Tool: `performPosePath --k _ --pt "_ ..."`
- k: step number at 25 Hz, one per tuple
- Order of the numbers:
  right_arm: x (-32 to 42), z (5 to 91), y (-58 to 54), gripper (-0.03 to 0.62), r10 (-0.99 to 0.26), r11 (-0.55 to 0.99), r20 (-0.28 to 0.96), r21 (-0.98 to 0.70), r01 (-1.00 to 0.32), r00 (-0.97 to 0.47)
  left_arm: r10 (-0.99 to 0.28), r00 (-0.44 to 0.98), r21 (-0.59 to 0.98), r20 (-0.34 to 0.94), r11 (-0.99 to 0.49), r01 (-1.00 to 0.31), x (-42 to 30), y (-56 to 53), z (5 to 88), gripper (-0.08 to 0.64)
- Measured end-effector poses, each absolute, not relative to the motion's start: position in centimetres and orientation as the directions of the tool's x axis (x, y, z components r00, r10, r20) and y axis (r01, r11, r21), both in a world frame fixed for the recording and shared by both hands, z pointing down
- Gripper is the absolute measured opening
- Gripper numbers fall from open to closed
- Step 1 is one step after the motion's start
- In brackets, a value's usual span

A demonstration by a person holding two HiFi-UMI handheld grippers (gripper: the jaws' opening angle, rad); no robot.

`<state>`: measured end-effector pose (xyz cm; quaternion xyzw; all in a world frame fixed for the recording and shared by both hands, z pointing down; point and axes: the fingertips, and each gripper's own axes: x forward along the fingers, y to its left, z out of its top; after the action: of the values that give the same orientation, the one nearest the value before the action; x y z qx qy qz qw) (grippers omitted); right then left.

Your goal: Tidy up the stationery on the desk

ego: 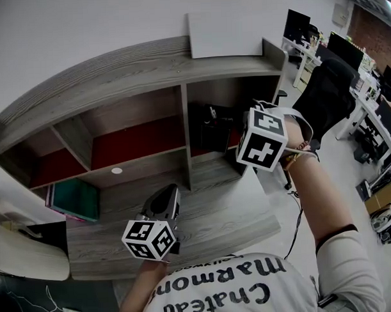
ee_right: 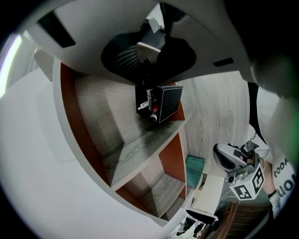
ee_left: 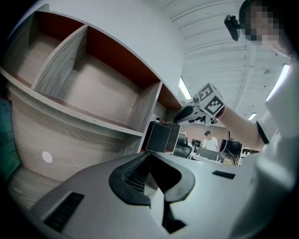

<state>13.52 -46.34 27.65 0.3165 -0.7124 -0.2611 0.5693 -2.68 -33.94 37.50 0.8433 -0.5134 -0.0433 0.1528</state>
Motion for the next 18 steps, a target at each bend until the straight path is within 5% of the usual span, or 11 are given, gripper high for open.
performPosePath --k 18 --pt "9.4 28.1 -46.2 0.066 -0.689 0.720 0.655 0.665 -0.197 -0.310 -0.890 0.450 0.313 0.079 -0.406 -0.858 -3.3 -34.0 37.6 0.015"
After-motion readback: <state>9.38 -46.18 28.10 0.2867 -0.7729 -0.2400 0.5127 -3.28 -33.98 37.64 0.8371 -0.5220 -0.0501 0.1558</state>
